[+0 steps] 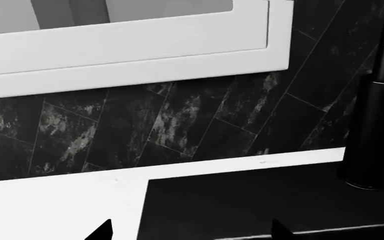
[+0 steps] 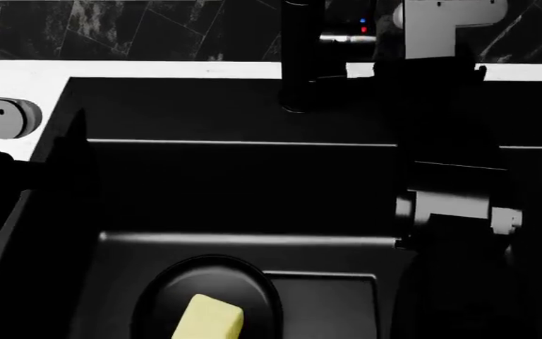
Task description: Pick the pan and sponge and place them into the sink. Then turn on the water.
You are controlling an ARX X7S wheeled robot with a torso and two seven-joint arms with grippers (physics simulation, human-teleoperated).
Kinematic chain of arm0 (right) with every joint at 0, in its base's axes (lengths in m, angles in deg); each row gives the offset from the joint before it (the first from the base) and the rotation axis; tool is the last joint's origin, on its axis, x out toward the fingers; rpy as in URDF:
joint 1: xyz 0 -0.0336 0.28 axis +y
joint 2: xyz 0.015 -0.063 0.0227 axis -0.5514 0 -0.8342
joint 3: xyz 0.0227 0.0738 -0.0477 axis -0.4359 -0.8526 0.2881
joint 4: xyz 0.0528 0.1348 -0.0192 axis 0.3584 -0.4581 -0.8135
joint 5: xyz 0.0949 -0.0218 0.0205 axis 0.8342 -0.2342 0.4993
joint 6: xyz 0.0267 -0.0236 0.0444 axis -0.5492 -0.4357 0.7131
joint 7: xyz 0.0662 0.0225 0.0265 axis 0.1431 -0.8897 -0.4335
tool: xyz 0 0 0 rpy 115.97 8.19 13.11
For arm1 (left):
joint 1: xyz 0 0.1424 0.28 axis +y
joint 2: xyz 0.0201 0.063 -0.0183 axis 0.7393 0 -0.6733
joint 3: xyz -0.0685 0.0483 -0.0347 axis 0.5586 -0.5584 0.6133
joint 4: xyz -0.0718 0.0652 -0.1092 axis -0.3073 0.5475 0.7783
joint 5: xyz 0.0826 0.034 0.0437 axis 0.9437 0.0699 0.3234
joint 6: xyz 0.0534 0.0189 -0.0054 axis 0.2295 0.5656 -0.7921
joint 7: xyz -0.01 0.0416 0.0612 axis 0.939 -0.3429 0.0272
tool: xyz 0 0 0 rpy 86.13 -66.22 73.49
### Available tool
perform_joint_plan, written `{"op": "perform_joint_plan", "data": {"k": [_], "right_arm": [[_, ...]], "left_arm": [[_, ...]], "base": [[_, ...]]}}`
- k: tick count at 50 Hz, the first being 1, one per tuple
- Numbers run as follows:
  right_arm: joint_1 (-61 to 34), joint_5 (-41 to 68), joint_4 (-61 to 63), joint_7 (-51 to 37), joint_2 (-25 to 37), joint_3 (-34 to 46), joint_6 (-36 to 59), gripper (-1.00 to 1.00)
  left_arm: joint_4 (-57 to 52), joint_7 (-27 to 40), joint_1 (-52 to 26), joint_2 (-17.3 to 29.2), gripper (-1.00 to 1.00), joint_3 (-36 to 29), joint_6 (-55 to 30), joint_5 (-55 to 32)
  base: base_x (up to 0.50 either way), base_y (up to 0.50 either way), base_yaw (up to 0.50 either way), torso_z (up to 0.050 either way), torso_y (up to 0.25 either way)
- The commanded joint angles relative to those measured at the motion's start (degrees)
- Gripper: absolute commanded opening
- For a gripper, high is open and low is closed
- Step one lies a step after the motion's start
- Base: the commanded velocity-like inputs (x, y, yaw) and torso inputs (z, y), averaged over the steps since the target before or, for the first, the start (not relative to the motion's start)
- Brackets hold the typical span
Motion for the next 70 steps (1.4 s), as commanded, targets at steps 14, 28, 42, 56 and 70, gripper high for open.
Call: {"op": "perform_joint_plan", "data": {"k": [14,28,42,56,70], "right_arm": [[-3.21,-0.50,-0.03,0.43,-0.29,-0.13,-1.59,1.00],[-4.65,-0.18,-0.03,-1.45,0.05,-1.40,-1.47,1.00],[-3.97,0.03,-0.03,-1.04,-0.20,-3.39,1.14,1.00],[-5.48,-0.31,-0.03,-1.44,-0.36,-4.36,-0.30,1.00],[-6.13,-0.68,-0.03,-1.26,-0.60,-3.74,-0.22,1.00]], "left_arm": [[-0.75,0.27,-0.05,0.39,1.00,0.39,0.01,-0.70],[-0.29,0.50,0.00,0.18,1.00,0.75,0.05,-1.23],[-0.69,0.40,0.37,1.03,1.00,0.97,-0.03,-1.55],[-0.31,0.28,0.34,0.54,1.00,-0.35,0.64,-0.35],[-1.53,-0.09,1.45,2.53,1.00,1.19,0.83,-1.56]], "base": [[0.00,0.00,0.00,0.000,0.000],[0.00,0.00,0.00,0.000,0.000],[0.00,0.00,0.00,0.000,0.000],[0.00,0.00,0.00,0.000,0.000],[0.00,0.00,0.00,0.007,-0.105]]}}
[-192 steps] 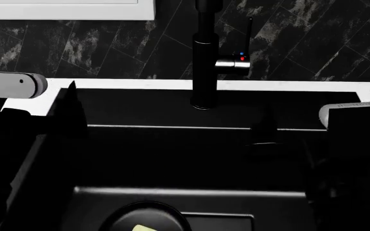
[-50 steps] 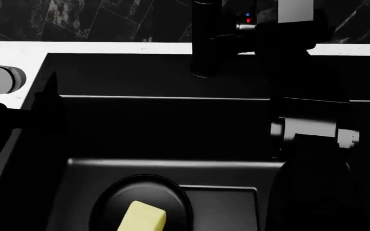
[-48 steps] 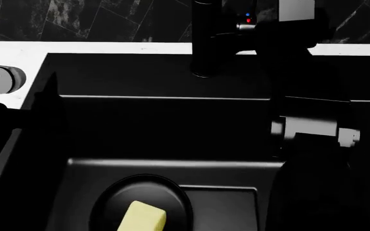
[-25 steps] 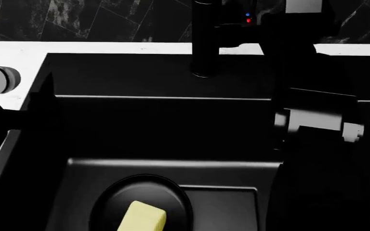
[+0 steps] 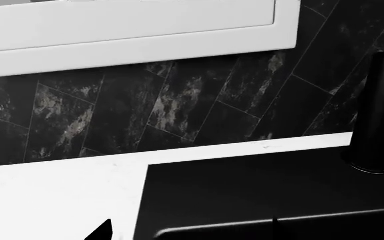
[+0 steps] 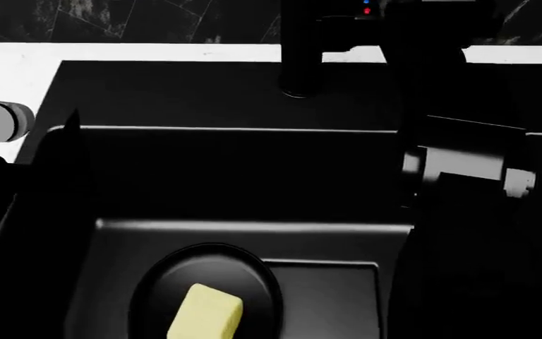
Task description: Pick the pan and sponge and place them into the sink. Then turn on the water.
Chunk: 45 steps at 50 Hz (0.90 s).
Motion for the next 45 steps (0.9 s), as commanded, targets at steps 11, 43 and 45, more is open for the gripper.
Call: {"op": "perform_joint_plan", "data": {"k": [11,43,45], "right_arm": [[-1.45,-0.27,-0.05,0.09,-0.29,0.93,0.07,1.00],[-1.99,-0.12,-0.05,-0.08,-0.09,1.71,-0.84,1.00],[-2.07,-0.10,-0.05,-0.01,-0.14,1.74,-0.86,1.00]], "left_arm": [[-1.61,1.48,-2.28,0.42,1.00,1.28,-1.64,-1.56],[-7.33,4.57,-6.13,3.29,1.00,5.12,-6.74,-7.35],[-7.39,4.56,-6.06,3.30,1.00,4.87,-6.72,-7.17]], "base": [[0.00,0.00,0.00,0.011,-0.144],[0.00,0.00,0.00,0.001,-0.002],[0.00,0.00,0.00,0.000,0.000]]}}
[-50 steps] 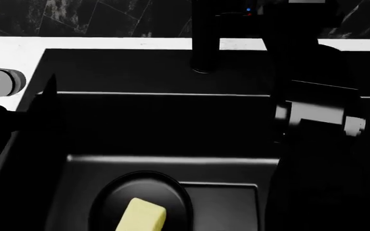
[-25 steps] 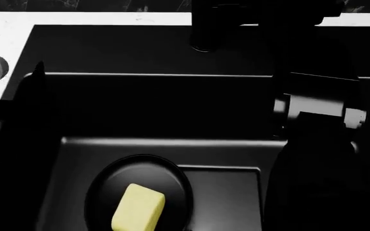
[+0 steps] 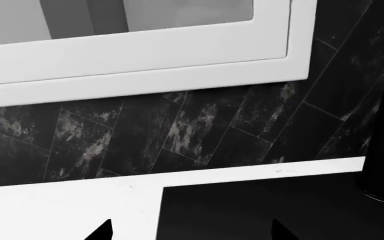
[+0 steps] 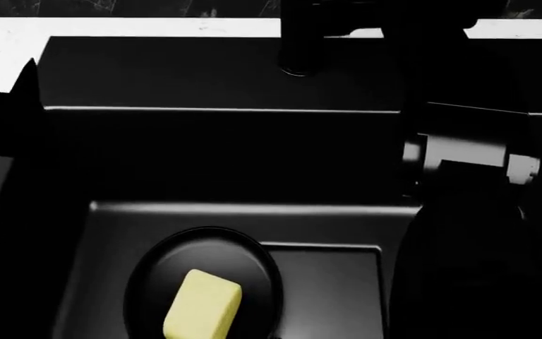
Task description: Pick the pan and sponge and place them into the sink. Then turn on the water.
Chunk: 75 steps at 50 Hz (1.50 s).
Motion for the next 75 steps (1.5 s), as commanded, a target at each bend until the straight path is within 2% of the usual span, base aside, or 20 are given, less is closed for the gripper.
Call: {"op": "perform_joint_plan", "data": {"k": [1,19,54,68,75], "right_arm": [[-0.25,0.05,0.00,0.09,-0.09,0.26,-0.14,1.00],[-1.19,0.14,0.00,0.08,-0.39,0.31,-0.01,1.00],[-0.92,-0.25,0.00,-5.65,1.67,1.32,-1.37,1.00],[-1.16,-0.07,0.00,-7.44,2.13,1.68,-0.72,1.00],[-0.79,0.09,0.00,-7.95,2.44,1.51,-0.56,1.00]], "left_arm": [[-0.89,0.22,-0.37,0.21,1.00,-0.24,-0.16,-0.08],[-0.90,0.46,-0.47,0.43,1.00,0.34,0.10,-0.59],[-0.65,0.12,1.16,1.24,1.00,0.31,1.33,-0.30],[0.04,0.77,0.54,-0.11,1.00,-1.06,1.62,0.84],[-0.48,0.64,0.88,0.89,1.00,-0.24,1.51,0.10]], "base": [[0.00,0.00,0.00,0.000,0.000],[0.00,0.00,0.00,0.006,-0.097],[0.00,0.00,0.00,0.000,0.000],[0.00,0.00,0.00,0.000,0.000],[0.00,0.00,0.00,0.000,0.000]]}}
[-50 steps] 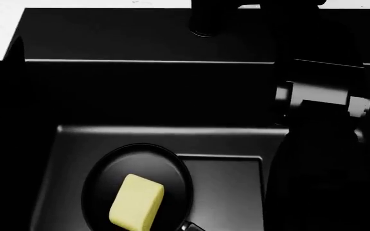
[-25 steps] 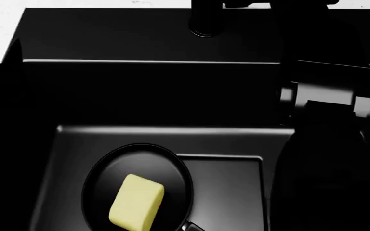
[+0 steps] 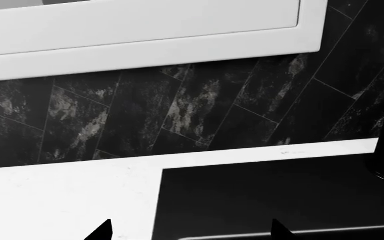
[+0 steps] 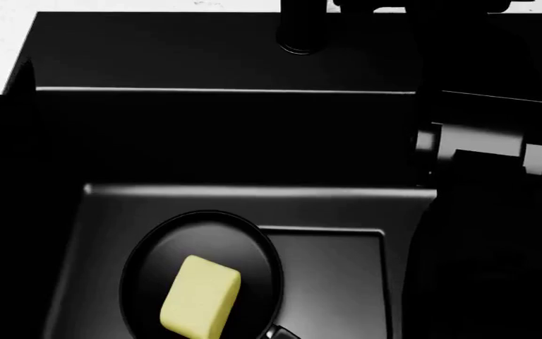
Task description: Pick the pan and sponge and place them into the sink. Then turn on the water.
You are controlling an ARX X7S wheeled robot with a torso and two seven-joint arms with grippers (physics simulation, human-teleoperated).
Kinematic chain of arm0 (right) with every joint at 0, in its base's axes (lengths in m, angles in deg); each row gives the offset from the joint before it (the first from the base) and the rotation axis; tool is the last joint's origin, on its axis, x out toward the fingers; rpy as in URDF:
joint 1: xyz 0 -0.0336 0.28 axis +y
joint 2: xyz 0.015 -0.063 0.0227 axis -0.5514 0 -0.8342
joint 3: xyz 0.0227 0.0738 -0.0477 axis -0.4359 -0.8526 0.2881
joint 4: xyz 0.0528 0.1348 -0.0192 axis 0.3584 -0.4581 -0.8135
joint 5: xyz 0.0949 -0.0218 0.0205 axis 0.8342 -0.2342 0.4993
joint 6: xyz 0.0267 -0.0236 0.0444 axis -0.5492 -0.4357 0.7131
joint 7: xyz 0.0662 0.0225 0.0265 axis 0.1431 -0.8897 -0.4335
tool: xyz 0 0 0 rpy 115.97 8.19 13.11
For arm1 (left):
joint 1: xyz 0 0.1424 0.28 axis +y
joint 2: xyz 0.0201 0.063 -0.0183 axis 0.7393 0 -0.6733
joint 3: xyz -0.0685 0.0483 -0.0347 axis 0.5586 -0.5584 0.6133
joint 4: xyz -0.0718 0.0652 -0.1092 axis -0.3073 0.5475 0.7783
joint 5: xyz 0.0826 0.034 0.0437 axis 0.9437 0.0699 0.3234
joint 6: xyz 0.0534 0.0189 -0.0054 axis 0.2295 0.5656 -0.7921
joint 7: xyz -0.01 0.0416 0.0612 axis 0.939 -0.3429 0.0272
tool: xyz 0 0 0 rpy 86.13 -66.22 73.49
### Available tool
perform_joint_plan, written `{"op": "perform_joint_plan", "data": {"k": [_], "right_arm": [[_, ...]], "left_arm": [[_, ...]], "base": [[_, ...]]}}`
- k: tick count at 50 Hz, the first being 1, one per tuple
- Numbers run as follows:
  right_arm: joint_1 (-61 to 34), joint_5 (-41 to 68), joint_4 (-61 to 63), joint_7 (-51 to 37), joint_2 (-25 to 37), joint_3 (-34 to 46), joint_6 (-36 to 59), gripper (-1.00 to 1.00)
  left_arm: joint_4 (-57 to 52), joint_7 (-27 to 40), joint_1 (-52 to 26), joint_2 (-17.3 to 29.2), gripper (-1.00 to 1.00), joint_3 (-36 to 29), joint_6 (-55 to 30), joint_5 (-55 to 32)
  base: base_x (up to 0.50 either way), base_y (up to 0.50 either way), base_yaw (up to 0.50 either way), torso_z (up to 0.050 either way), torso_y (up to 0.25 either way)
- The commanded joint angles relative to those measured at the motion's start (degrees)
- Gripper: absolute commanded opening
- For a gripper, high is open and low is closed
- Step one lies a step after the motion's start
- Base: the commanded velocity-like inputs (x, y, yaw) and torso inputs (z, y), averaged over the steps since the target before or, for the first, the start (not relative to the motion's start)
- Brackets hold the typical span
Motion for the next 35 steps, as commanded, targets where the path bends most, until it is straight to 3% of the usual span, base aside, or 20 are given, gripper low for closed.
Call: {"op": "perform_joint_plan", "data": {"k": [1,35], "right_arm": [[0.51,-1.74,-0.63,-2.33,1.28,-0.59,0.33,1.00],[1.89,-1.76,-0.62,-4.12,2.79,-1.01,0.68,1.00]], "left_arm": [[-0.07,0.11,0.07,0.21,1.00,0.06,0.13,-0.05],[-0.01,0.35,0.64,0.68,1.00,0.12,0.52,-0.26]], "base": [[0.00,0.00,0.00,0.000,0.000],[0.00,0.00,0.00,0.000,-0.001]]}}
